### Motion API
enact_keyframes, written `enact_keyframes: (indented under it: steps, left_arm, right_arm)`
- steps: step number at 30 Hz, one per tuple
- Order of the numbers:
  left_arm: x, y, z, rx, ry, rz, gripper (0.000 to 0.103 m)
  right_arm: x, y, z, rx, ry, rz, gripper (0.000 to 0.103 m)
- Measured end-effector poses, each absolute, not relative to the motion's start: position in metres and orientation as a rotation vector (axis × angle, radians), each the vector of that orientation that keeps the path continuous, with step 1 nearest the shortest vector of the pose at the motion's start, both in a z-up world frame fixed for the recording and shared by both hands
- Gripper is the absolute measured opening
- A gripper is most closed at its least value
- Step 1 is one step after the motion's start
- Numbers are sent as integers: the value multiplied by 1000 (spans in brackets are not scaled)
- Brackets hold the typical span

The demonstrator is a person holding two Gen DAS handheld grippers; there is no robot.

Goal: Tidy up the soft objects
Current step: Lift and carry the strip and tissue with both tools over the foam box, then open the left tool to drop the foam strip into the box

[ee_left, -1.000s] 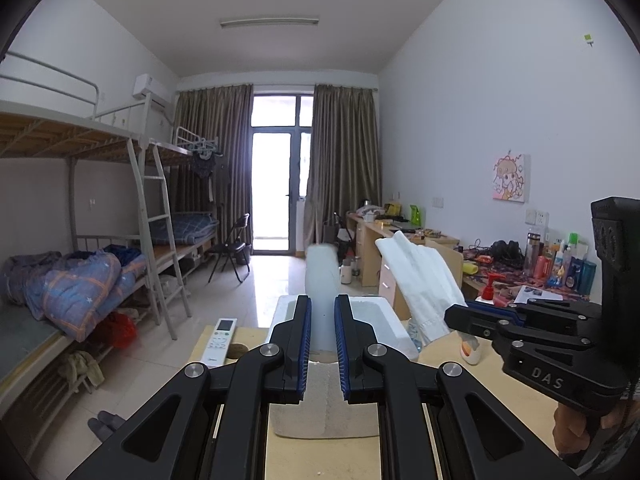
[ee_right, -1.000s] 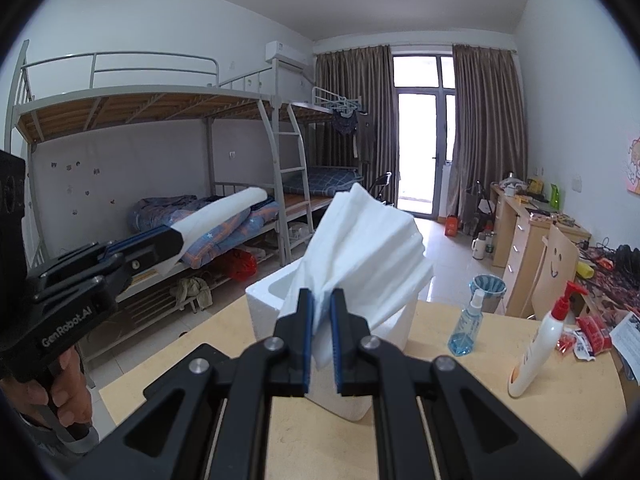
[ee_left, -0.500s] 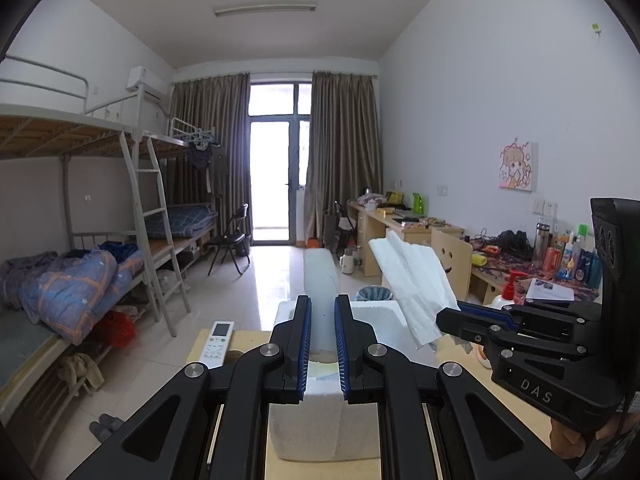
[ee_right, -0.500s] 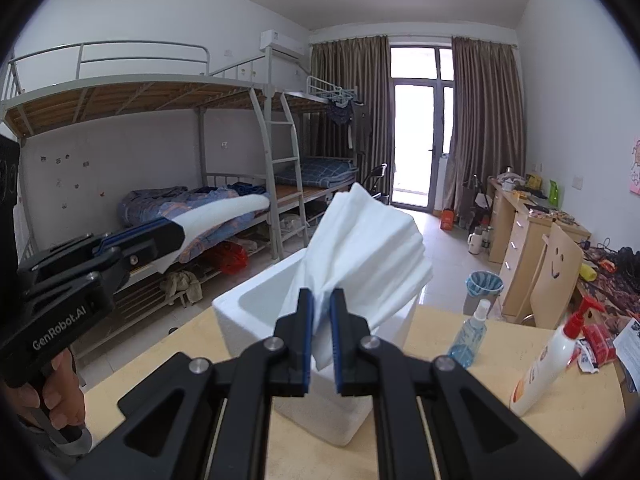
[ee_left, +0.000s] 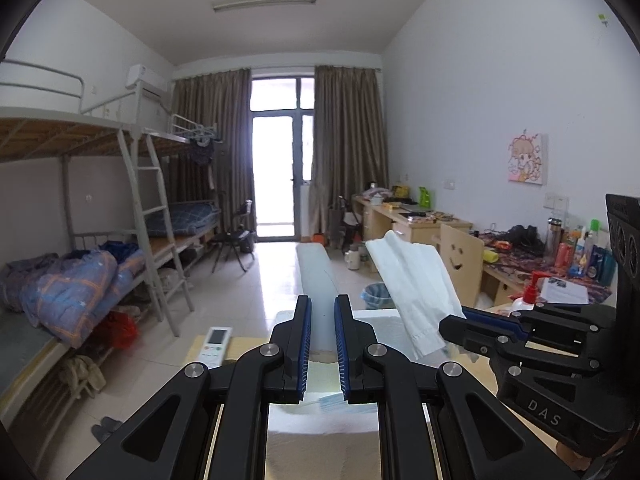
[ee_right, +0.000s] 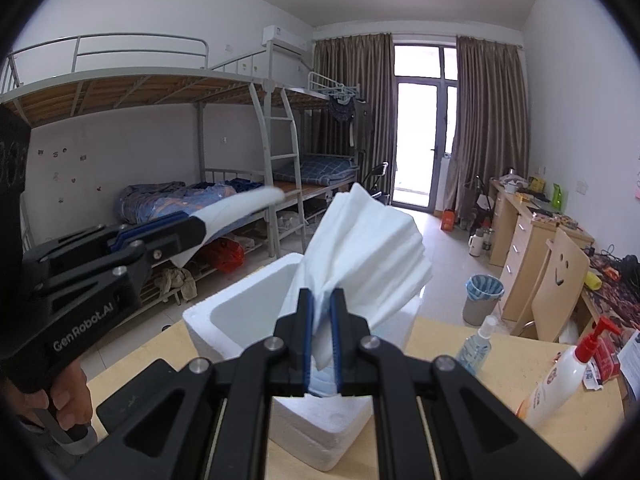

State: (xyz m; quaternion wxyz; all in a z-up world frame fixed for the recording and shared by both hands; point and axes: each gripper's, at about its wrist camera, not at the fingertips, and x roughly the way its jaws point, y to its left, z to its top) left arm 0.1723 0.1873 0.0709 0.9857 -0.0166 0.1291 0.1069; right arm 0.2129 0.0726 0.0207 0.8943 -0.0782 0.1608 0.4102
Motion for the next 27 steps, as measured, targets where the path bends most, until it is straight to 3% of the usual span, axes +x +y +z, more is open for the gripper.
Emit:
enact_keyframes:
  steps: [20, 27]
  left_arm:
    - [215, 181, 53, -74, 311, 105, 13]
    - [231, 192, 45, -101, 378, 121, 18]
  right_arm:
    - [230, 50, 25, -104, 348, 753, 11]
    - [233, 52, 22, -109, 355, 743, 11]
